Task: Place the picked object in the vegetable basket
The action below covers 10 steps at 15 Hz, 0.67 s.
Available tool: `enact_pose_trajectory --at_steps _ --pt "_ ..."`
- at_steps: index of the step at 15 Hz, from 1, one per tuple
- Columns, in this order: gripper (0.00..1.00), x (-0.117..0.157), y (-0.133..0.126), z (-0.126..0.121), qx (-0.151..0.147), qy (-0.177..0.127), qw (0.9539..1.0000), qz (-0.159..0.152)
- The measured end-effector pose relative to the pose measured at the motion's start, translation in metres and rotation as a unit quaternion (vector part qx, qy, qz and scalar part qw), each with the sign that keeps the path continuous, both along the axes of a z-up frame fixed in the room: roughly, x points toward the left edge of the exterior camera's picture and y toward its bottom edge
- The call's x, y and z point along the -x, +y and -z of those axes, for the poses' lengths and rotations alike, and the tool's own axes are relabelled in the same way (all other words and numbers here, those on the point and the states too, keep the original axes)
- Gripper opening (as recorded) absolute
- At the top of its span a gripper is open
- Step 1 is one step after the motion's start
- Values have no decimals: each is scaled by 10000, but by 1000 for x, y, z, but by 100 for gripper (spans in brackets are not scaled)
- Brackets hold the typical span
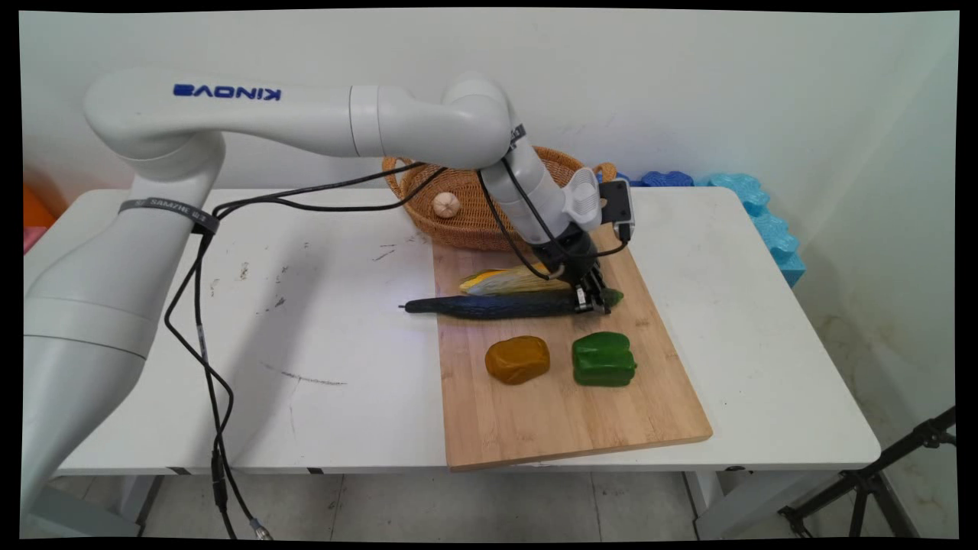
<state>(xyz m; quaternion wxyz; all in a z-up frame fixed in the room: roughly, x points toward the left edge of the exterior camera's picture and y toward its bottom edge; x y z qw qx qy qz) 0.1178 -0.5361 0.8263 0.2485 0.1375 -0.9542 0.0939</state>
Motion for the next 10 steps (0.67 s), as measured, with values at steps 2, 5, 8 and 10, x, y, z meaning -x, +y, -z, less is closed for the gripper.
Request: enact_pose_trajectory --at_steps 2,5,8,10 --pt "0 -2 3 -8 4 11 10000 -91" --pt "0 -6 8 -24 43 32 9998 -204" --pt "0 -13 13 -43 119 51 9995 -296" --pt "0 -19 16 -58 190 71 9992 -344"
